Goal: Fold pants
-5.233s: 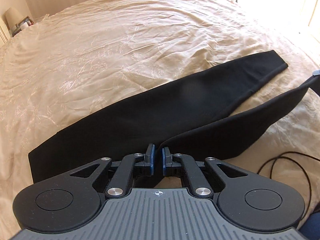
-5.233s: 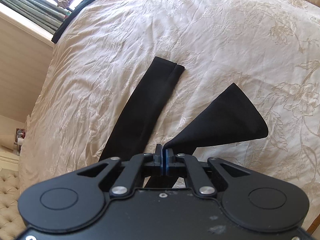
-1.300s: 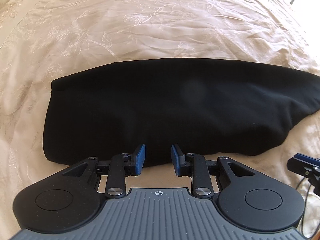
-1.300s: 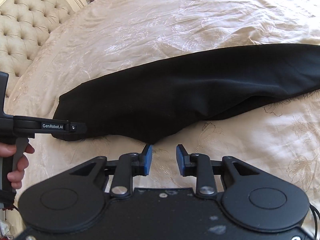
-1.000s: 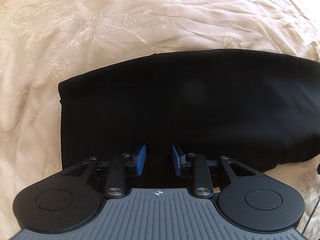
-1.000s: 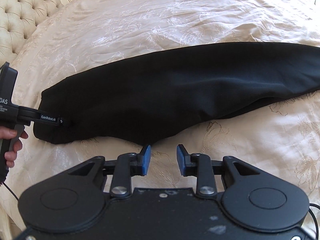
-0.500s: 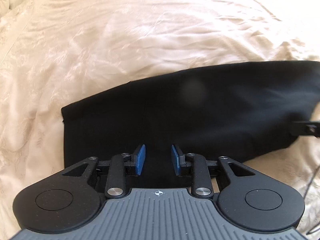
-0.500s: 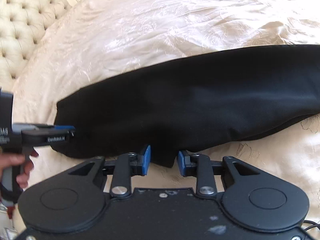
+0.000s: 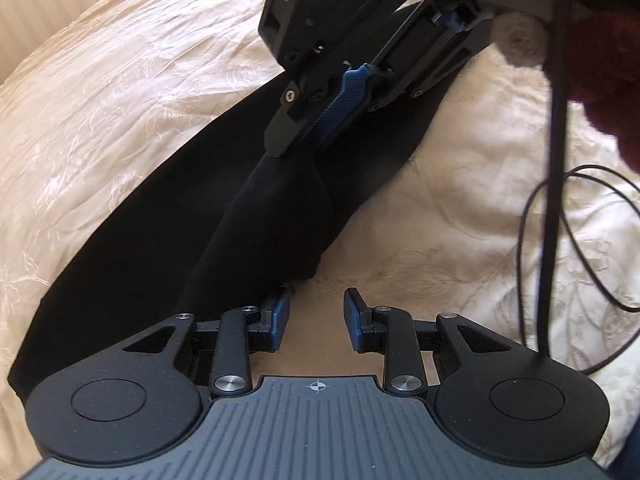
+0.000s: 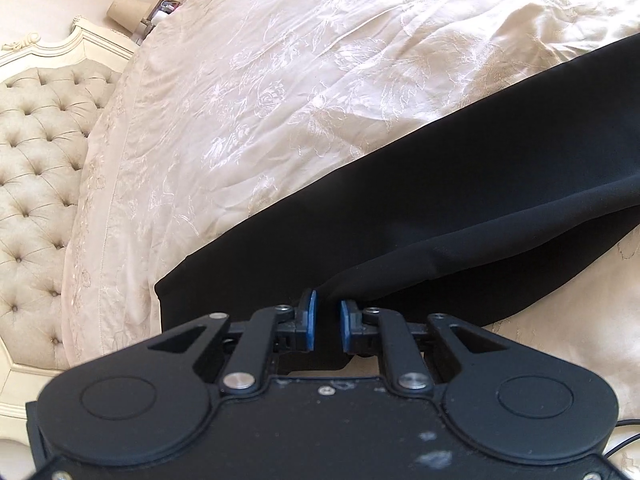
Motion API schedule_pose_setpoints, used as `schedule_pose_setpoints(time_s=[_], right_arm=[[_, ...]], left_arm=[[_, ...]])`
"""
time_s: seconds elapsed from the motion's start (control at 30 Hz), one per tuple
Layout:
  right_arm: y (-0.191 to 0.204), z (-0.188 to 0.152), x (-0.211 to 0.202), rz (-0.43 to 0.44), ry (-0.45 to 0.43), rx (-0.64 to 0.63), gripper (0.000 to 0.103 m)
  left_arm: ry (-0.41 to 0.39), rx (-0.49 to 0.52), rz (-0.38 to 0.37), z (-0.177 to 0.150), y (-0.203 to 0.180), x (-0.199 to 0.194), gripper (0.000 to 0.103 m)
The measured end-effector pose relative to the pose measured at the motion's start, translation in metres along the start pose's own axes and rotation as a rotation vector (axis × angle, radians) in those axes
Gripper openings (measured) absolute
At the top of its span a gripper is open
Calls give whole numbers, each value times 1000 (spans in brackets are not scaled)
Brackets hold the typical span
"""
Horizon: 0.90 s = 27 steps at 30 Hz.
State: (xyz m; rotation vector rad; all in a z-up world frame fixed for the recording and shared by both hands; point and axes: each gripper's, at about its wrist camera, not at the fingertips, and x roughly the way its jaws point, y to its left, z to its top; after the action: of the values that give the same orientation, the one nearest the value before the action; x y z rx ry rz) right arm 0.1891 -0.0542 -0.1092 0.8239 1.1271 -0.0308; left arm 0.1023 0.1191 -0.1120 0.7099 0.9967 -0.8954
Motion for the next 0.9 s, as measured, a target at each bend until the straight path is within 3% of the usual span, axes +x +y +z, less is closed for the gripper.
schedule_pose_setpoints(time_s=[0.13,0.23,0.37,0.63,0.9], right_arm=[[-2,-3,-6,-8,-11,-30,17],[-2,-12,-16,-15,-22,-81,25],[7,-35,-21,-84,-30,-272,29],[30,-85,1,-124,-24,-571,33],[30,-106,11,-140,30,-579,36]], left_arm=[[-6,-162,-73,7,34,-3,29],[-12,-271,-125,8,57,-10,29],[-36,-347,-161,7,79,-25,29],[-51,-406,-87,21,106,-31,30],[-10,-439,-39,-2,107,-36,30]])
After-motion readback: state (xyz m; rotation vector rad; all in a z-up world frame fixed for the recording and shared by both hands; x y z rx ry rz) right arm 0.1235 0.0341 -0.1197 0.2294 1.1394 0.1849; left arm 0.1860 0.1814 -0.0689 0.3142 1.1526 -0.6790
